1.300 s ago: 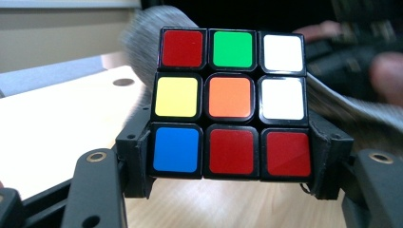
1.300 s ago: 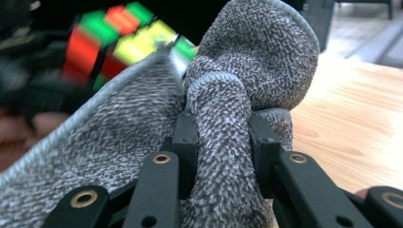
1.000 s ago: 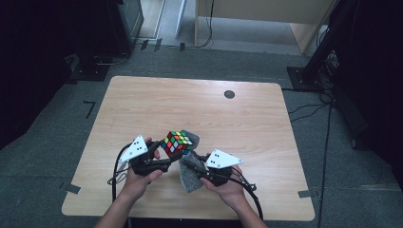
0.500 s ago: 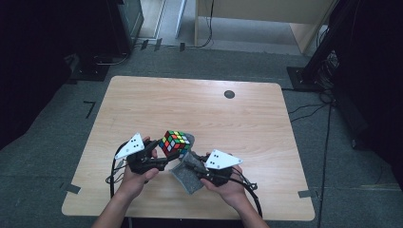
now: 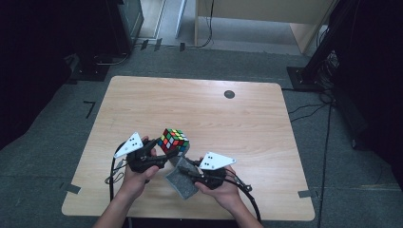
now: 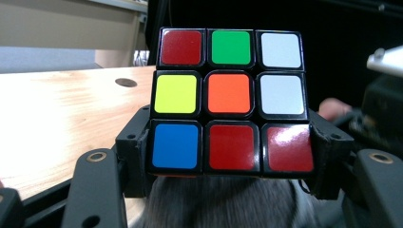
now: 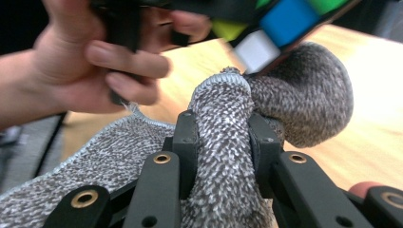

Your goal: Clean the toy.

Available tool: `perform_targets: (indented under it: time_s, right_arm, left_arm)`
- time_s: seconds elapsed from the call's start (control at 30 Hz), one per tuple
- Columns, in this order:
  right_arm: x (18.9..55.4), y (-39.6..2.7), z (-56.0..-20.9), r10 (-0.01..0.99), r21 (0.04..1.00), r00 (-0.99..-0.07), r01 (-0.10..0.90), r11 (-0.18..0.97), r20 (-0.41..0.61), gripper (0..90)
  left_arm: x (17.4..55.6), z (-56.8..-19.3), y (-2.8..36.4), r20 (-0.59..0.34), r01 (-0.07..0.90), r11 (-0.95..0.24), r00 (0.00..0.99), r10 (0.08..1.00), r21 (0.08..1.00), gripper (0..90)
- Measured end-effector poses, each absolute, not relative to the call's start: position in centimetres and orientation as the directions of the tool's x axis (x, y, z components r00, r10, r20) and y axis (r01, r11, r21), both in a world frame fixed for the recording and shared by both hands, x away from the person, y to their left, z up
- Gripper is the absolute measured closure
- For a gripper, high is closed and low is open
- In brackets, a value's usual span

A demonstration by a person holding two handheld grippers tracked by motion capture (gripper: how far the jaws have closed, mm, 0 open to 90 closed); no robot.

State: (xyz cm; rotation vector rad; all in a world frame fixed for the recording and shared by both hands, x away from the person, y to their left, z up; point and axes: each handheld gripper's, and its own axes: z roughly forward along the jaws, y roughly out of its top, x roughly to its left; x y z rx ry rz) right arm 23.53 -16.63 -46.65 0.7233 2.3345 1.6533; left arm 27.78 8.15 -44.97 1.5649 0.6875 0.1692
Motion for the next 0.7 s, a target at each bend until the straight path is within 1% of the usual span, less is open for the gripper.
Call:
perform_targets:
  time_s: [0.07,0.17,0.23,0.27,0.37,0.43,0.5,0.6,0.7]
  right_arm:
    - [23.1,-15.9,-46.7,0.464,0.931,-0.873,0.282,0.230,0.150,70.9]
    - [22.9,-15.6,-46.7,0.463,0.932,-0.848,0.345,0.111,0.258,70.8]
    - [23.2,-16.1,-47.0,0.474,0.910,-0.806,0.413,0.020,0.355,70.9]
    - [23.4,-16.5,-47.1,0.488,0.901,-0.782,0.434,-0.019,0.388,70.9]
    - [23.9,-17.8,-47.5,0.545,0.881,-0.715,0.463,-0.100,0.438,70.8]
    - [24.0,-18.1,-47.6,0.552,0.876,-0.704,0.469,-0.109,0.446,70.6]
    - [23.9,-17.5,-47.6,0.526,0.874,-0.722,0.477,-0.093,0.450,70.3]
    - [23.4,-16.2,-47.6,0.475,0.875,-0.762,0.483,-0.038,0.441,69.8]
    - [23.4,-16.2,-47.4,0.468,0.878,-0.767,0.476,-0.046,0.440,69.7]
  left_arm:
    - [27.6,-45.0,7.8,-0.295,0.314,0.053,0.803,0.519,0.948,34.0]
    - [27.2,-44.9,7.5,-0.276,0.295,0.049,0.804,0.527,0.954,34.0]
    - [27.3,-44.9,7.7,-0.275,0.291,0.055,0.800,0.533,0.955,34.0]
    - [27.3,-44.9,7.9,-0.279,0.293,0.061,0.795,0.539,0.954,34.0]
    - [27.5,-44.9,8.2,-0.286,0.296,0.074,0.782,0.554,0.952,34.0]
    - [27.5,-45.0,8.1,-0.288,0.300,0.071,0.779,0.558,0.951,34.0]
    - [27.5,-45.2,7.9,-0.285,0.304,0.060,0.780,0.557,0.951,34.0]
    - [27.3,-45.4,7.3,-0.279,0.307,0.044,0.784,0.555,0.951,34.0]
    - [27.2,-45.3,7.3,-0.277,0.304,0.045,0.785,0.555,0.952,34.0]
